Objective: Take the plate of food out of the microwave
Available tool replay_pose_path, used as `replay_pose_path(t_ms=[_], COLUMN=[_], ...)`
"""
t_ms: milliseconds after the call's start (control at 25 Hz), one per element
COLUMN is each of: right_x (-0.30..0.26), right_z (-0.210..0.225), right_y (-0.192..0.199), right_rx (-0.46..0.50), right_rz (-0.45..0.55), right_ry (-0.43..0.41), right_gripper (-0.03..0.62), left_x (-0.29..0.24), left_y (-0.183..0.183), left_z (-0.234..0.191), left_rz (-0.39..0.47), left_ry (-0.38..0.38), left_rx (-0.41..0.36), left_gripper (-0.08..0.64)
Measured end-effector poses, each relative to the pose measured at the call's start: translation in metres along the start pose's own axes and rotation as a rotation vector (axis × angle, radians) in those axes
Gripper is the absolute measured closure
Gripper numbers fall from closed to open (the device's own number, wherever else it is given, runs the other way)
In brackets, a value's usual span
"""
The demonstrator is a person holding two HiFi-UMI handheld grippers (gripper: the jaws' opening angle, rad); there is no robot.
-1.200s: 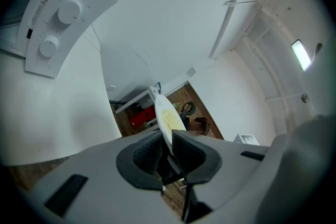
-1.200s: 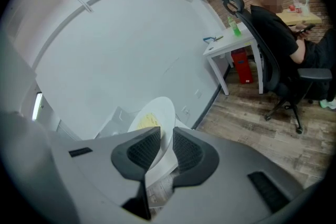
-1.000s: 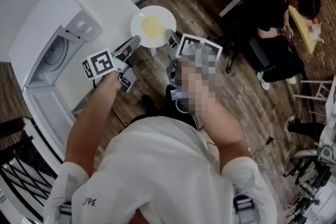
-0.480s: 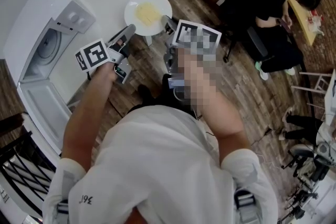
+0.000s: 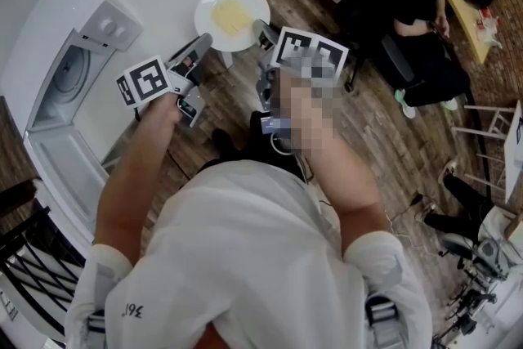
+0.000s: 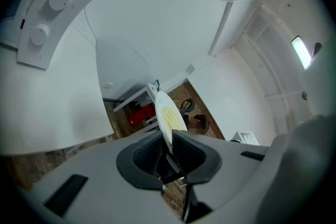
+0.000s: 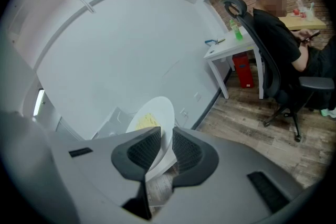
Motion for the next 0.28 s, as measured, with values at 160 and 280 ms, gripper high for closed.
replay_pose_path(t_ms=[160,280], right_x=[0.0016,0.0028], right_z=[0.0021,0.0040], right_y=[-0.0015,-0.0014], right_rx=[-0.002,-0.001], right_rz=[0.005,0.006], right_ry=[0.002,0.004], right_gripper=[0.518,0.518], left_x=[-0.0043,-0.0069], left_y=[-0.0012,0.0001], left_z=[0.0025,0.0040], left_rz=[-0.002,-0.004], left_ry=[0.019,0.030], left_rx=[-0.002,0.001], left_gripper=[0.499,0.499])
Point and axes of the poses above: the fingertips, and each gripper's own axes: x backward along the fingers, z to its right, y out of its underside, the point moved 7 cm from there along x, backward along the fingers, and after that the axes turned 15 degrees about -z, right-handed, at the moved point
